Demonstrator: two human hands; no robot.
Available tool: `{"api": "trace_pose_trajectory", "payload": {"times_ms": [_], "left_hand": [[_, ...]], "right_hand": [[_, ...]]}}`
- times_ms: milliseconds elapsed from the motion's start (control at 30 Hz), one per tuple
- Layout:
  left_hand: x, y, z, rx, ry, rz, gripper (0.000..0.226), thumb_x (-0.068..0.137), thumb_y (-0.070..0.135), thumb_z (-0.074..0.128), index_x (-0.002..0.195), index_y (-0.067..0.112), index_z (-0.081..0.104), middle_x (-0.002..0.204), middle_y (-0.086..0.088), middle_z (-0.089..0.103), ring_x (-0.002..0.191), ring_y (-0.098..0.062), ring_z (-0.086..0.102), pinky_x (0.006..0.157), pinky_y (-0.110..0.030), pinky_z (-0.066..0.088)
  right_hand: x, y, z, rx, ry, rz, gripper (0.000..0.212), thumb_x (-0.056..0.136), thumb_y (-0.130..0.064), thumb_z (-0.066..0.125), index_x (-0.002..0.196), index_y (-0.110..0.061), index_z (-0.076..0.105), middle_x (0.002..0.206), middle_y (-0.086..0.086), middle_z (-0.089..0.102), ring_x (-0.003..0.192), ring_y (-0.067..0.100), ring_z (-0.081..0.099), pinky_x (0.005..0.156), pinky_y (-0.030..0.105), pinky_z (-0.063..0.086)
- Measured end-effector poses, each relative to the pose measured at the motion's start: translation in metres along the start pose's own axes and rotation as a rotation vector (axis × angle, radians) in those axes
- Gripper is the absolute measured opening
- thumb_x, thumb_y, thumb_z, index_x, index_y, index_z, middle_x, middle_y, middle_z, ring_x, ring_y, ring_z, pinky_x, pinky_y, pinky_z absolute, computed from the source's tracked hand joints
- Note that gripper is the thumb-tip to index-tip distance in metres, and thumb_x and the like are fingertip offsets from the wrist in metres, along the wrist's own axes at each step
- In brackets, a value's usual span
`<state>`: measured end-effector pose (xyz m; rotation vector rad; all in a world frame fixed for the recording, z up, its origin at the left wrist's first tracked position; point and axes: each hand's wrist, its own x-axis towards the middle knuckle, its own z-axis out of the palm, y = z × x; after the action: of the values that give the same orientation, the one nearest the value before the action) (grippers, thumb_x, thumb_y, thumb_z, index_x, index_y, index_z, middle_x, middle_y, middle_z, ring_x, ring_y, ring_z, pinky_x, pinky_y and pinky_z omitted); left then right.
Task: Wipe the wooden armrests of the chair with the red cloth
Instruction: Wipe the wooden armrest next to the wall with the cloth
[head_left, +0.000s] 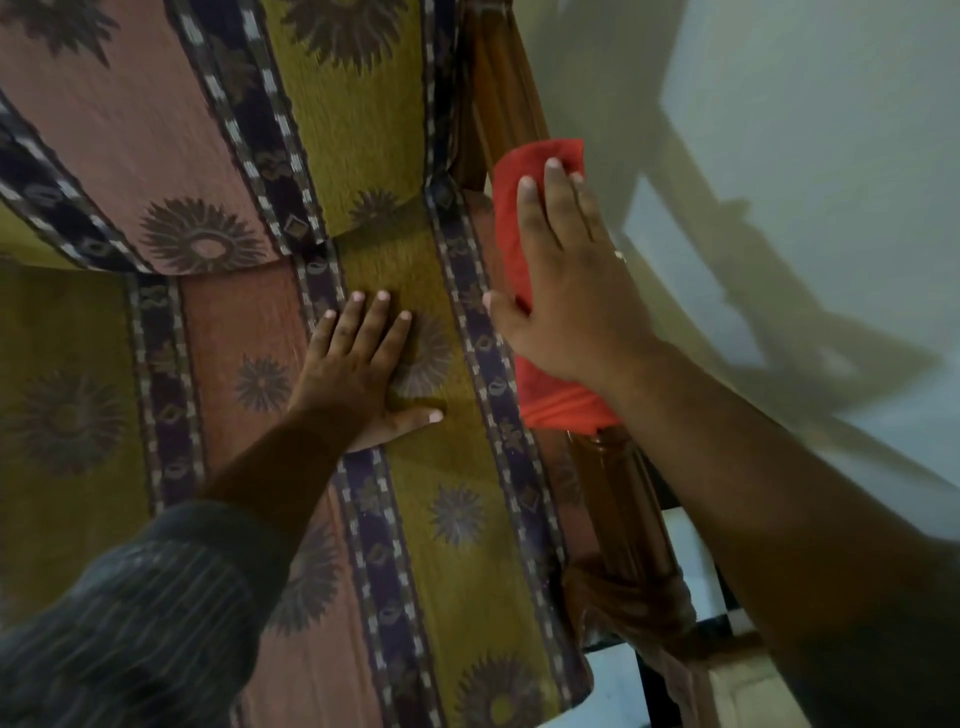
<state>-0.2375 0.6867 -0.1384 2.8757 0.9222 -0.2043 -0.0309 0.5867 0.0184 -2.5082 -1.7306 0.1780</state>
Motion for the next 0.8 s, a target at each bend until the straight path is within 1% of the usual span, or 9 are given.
{"api": "trace_pose_trajectory", "payload": {"times_ms": [100, 167, 233, 333, 400, 467, 533, 667, 800], "left_hand": [[-0.006, 0.002, -0.002, 0.014, -0.023, 0.007, 0.123, 0.066, 0.101, 0.012, 0.159, 0.023, -0.005, 0.169, -0.009, -0.008, 0.154, -0.032, -0.013, 0.124, -0.051, -0.006], [-0.013, 0.004, -0.004, 0.023, -0.046, 0.011, 0.123, 0.066, 0.101, 0.011, 0.159, 0.023, -0.008, 0.168, -0.01, -0.01, 0.154, -0.032, -0.014, 0.124, -0.051, -0.007], [-0.017, 0.005, -0.005, 0.02, -0.063, -0.008, 0.124, 0.065, 0.101, 0.01, 0.158, 0.023, -0.011, 0.168, -0.01, -0.014, 0.154, -0.032, -0.016, 0.124, -0.051, -0.007], [-0.021, 0.01, -0.006, -0.005, -0.065, -0.028, 0.125, 0.063, 0.101, 0.009, 0.158, 0.023, -0.012, 0.167, -0.011, -0.014, 0.153, -0.033, -0.016, 0.124, -0.053, -0.005], [-0.024, 0.012, -0.005, -0.013, -0.058, -0.034, 0.125, 0.062, 0.102, 0.009, 0.158, 0.023, -0.01, 0.168, -0.012, -0.013, 0.154, -0.034, -0.015, 0.124, -0.055, -0.003], [-0.025, 0.014, -0.003, -0.02, -0.042, -0.037, 0.126, 0.062, 0.102, 0.011, 0.159, 0.022, -0.005, 0.168, -0.013, -0.009, 0.154, -0.036, -0.012, 0.124, -0.056, -0.001], [-0.026, 0.015, 0.0, -0.019, -0.026, -0.036, 0.126, 0.063, 0.102, 0.013, 0.159, 0.021, -0.002, 0.168, -0.014, -0.005, 0.154, -0.037, -0.01, 0.124, -0.057, 0.0], [-0.026, 0.014, 0.006, -0.001, 0.002, -0.026, 0.123, 0.066, 0.101, 0.015, 0.159, 0.022, 0.004, 0.168, -0.015, 0.0, 0.154, -0.039, -0.005, 0.123, -0.059, 0.003], [-0.025, 0.014, 0.007, -0.003, 0.019, -0.012, 0.122, 0.067, 0.101, 0.018, 0.159, 0.021, 0.01, 0.168, -0.016, 0.006, 0.154, -0.041, -0.001, 0.123, -0.06, 0.005]], "right_hand": [[-0.014, 0.002, -0.001, 0.04, 0.012, -0.02, 0.09, 0.095, -0.048, 0.052, 0.159, -0.008, 0.003, 0.168, 0.016, -0.004, 0.155, 0.035, -0.002, 0.12, 0.049, 0.016], [-0.033, 0.003, -0.002, 0.056, 0.007, -0.033, 0.091, 0.095, -0.047, 0.053, 0.159, -0.006, 0.004, 0.168, 0.017, -0.004, 0.155, 0.035, -0.003, 0.119, 0.045, 0.01], [-0.065, 0.004, 0.0, 0.087, -0.026, -0.032, 0.093, 0.094, -0.048, 0.053, 0.159, -0.006, 0.001, 0.168, 0.015, -0.007, 0.155, 0.034, -0.006, 0.12, 0.046, 0.008], [-0.124, 0.005, 0.004, 0.11, -0.024, -0.035, 0.086, 0.098, -0.046, 0.05, 0.159, -0.003, 0.006, 0.168, 0.017, -0.005, 0.155, 0.033, -0.006, 0.125, 0.049, 0.009], [-0.146, 0.004, 0.008, 0.073, 0.005, -0.051, 0.08, 0.1, -0.042, 0.049, 0.157, 0.0, 0.013, 0.167, 0.02, 0.002, 0.155, 0.036, -0.001, 0.124, 0.053, 0.017], [-0.148, 0.003, 0.011, 0.026, 0.012, -0.049, 0.076, 0.1, -0.038, 0.048, 0.157, 0.0, 0.016, 0.166, 0.022, 0.005, 0.155, 0.038, 0.001, 0.121, 0.056, 0.024], [-0.141, 0.002, 0.01, 0.005, 0.006, -0.058, 0.072, 0.101, -0.035, 0.047, 0.157, 0.0, 0.017, 0.167, 0.021, 0.006, 0.155, 0.038, 0.001, 0.119, 0.057, 0.026], [-0.121, 0.006, 0.007, -0.075, -0.027, -0.151, 0.066, 0.101, -0.035, 0.039, 0.157, -0.006, 0.021, 0.168, 0.015, 0.008, 0.156, 0.034, 0.001, 0.121, 0.057, 0.021], [-0.088, 0.008, -0.001, -0.163, -0.049, -0.253, 0.066, 0.098, -0.038, 0.039, 0.155, -0.007, 0.027, 0.167, 0.011, 0.017, 0.155, 0.032, 0.009, 0.122, 0.055, 0.019]]}}
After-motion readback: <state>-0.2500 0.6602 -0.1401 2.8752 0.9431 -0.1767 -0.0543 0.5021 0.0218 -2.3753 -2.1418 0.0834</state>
